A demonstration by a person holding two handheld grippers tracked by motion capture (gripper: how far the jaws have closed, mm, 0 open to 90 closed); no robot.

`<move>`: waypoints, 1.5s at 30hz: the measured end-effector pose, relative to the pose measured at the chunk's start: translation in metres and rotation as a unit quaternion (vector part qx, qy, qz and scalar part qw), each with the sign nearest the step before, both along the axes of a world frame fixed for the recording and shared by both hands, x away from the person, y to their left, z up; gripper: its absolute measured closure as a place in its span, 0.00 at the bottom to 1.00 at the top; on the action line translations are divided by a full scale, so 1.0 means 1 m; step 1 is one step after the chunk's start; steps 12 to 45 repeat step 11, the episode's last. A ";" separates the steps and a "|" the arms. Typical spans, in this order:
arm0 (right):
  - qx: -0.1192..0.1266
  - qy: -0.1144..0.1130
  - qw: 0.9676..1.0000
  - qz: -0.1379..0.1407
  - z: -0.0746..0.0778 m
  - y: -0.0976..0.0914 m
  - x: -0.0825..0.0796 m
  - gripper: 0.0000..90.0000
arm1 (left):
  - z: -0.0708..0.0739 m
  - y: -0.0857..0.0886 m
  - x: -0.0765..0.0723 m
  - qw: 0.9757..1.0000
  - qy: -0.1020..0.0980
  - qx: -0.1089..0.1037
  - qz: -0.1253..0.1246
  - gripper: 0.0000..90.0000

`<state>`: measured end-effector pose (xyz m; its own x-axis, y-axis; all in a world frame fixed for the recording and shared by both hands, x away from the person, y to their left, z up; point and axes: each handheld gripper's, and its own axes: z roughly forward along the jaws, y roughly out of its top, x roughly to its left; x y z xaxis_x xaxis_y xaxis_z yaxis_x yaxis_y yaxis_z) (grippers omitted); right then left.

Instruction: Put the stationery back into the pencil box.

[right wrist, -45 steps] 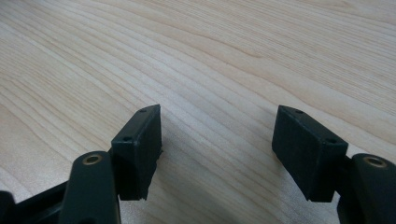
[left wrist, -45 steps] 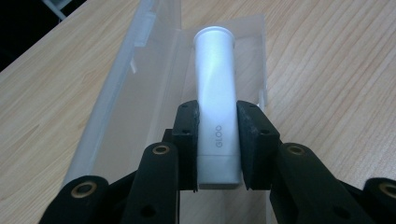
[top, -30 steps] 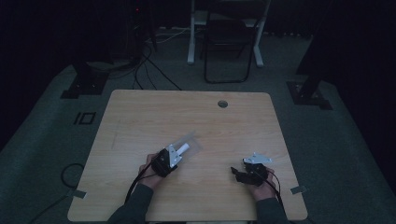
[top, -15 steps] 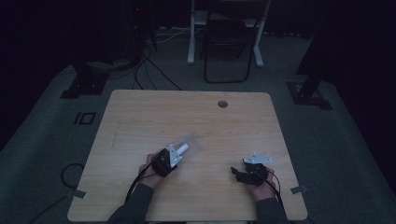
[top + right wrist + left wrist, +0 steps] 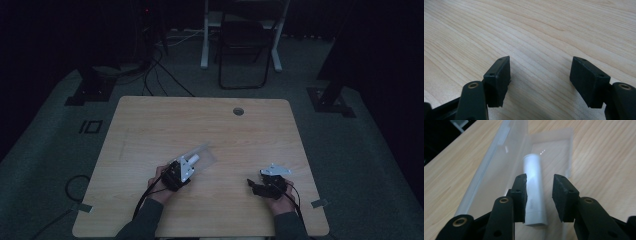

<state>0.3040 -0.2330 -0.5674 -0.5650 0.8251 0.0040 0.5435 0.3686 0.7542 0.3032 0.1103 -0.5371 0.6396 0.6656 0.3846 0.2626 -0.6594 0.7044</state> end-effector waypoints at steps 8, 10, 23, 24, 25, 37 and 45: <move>0.000 0.000 1.000 0.000 0.000 0.000 0.000 0.36 | 0.008 0.004 -0.013 0.998 0.017 -0.057 -0.025 0.67; 0.000 0.000 1.000 0.000 0.000 0.000 0.000 0.36 | 0.008 0.005 -0.016 0.997 0.023 -0.070 -0.029 0.67; 0.000 0.000 1.000 0.000 0.000 0.000 0.000 0.36 | 0.008 0.006 -0.017 0.997 0.026 -0.073 -0.031 0.67; 0.000 0.000 1.000 0.000 0.000 0.000 0.000 0.36 | 0.008 0.006 -0.017 0.997 0.026 -0.073 -0.031 0.67; 0.000 0.000 1.000 0.000 0.000 0.000 0.000 0.36 | 0.008 0.006 -0.017 0.997 0.026 -0.073 -0.031 0.67; 0.000 0.000 1.000 0.000 0.000 0.000 0.000 0.36 | 0.008 0.006 -0.017 0.997 0.026 -0.073 -0.031 0.67; 0.000 0.000 1.000 0.000 0.000 0.000 0.000 0.36 | 0.008 0.006 -0.017 0.997 0.026 -0.073 -0.031 0.67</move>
